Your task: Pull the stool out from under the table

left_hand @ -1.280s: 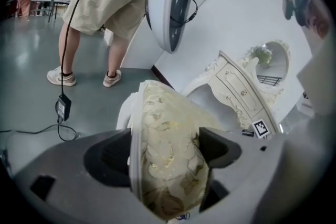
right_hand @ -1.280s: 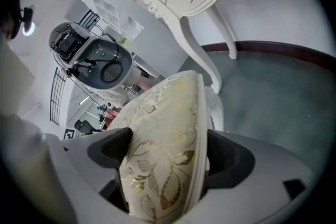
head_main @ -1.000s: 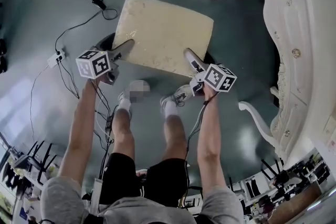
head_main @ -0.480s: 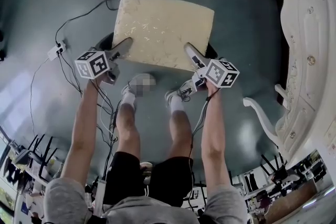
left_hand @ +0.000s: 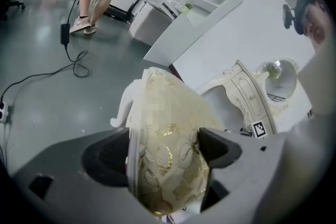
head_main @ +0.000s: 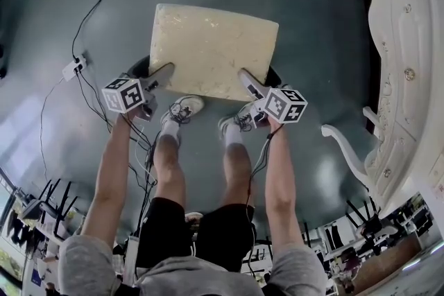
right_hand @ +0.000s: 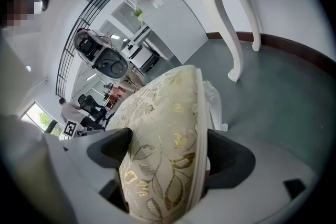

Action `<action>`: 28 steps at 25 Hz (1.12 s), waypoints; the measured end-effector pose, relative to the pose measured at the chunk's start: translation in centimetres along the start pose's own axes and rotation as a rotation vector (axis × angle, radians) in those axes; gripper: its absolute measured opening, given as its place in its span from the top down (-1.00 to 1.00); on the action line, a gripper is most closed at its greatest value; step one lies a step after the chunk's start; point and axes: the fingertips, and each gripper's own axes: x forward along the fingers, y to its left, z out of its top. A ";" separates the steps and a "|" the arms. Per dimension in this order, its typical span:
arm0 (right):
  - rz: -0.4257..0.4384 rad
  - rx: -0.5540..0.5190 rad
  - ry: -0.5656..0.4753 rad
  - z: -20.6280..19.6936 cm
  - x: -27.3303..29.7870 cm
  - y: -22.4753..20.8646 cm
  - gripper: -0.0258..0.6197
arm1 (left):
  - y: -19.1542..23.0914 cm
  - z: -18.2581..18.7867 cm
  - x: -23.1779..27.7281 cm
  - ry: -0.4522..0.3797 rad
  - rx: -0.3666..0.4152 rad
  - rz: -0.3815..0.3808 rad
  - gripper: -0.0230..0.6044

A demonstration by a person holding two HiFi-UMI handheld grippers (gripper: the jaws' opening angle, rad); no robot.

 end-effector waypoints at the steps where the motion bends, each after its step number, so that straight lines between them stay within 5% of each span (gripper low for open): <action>1: -0.001 -0.002 0.005 -0.5 -0.1 0.0 -0.46 | 0.1 -0.5 -0.1 0.004 -0.005 -0.001 -0.36; 18: -0.003 -0.032 0.012 -4.4 -0.7 -0.4 -0.46 | 0.9 -4.4 -0.4 0.032 -0.019 -0.001 -0.37; 28: -0.113 -0.090 0.003 -3.0 -3.3 0.3 -0.46 | -0.4 -2.9 -1.9 0.004 0.062 0.143 -0.36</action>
